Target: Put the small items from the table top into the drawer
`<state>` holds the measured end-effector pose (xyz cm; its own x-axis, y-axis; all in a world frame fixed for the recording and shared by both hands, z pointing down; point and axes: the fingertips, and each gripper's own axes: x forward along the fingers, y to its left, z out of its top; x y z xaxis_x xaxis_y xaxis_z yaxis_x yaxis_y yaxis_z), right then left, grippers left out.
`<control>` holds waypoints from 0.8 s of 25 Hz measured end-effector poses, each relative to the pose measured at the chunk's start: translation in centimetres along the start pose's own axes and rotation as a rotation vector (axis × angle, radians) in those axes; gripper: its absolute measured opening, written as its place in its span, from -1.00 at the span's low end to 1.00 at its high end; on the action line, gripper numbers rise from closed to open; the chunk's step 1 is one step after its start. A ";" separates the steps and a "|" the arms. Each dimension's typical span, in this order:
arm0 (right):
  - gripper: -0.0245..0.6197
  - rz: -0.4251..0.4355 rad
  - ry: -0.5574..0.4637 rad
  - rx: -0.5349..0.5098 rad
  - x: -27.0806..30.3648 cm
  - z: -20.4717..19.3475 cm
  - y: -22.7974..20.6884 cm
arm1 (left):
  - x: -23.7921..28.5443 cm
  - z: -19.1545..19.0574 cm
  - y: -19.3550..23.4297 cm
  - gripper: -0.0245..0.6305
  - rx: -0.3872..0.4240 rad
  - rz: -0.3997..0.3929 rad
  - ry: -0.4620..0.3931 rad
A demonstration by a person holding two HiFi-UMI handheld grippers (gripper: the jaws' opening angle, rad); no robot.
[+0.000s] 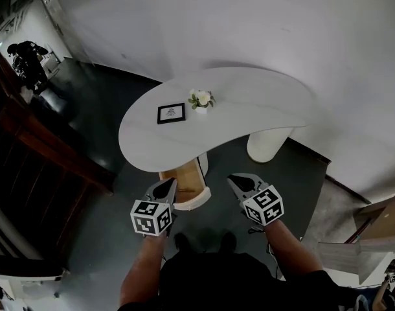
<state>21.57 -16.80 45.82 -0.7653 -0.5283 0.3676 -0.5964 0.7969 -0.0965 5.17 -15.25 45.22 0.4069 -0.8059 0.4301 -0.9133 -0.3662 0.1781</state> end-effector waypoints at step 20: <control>-0.89 -0.081 -0.319 -0.120 -2.5 16.6 4.8 | -7.5 11.8 3.9 -0.92 0.116 0.000 -0.271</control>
<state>16.59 -16.50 29.07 -0.7648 -0.6415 0.0598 -0.6405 0.7670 0.0373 -1.23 -16.13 32.24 0.4097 -0.8952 0.1756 -0.9122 -0.4040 0.0686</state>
